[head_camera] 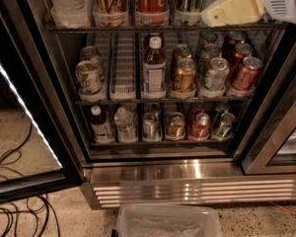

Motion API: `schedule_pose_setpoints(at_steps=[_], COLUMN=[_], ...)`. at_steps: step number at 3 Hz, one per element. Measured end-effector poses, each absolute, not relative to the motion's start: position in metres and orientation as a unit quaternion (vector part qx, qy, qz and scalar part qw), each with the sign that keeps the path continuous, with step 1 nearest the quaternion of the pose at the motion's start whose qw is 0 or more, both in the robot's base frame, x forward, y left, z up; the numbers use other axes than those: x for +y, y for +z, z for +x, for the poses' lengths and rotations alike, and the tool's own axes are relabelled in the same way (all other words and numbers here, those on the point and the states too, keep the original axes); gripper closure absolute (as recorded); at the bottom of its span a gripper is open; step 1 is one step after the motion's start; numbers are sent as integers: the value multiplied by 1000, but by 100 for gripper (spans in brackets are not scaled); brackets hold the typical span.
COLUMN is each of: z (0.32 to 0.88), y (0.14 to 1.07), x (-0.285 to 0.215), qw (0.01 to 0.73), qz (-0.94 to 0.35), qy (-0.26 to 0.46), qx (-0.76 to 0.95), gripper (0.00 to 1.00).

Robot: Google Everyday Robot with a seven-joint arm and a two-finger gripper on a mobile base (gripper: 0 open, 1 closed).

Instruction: Pick water bottle from top shelf of fridge

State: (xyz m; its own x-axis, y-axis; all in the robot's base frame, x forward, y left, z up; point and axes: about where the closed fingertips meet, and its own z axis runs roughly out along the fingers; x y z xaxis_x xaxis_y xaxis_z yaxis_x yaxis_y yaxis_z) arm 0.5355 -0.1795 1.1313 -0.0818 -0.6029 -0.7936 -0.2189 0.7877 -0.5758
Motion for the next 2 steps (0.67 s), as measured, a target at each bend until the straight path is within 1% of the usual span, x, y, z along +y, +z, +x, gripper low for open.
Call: schedule_pose_setpoints(at_steps=[1, 2], z=[538, 544], y=[1117, 1107], x=[-169, -164], qw=[616, 620], qz=[-278, -272], qy=[-143, -140], qx=[723, 723], gripper=[8, 18])
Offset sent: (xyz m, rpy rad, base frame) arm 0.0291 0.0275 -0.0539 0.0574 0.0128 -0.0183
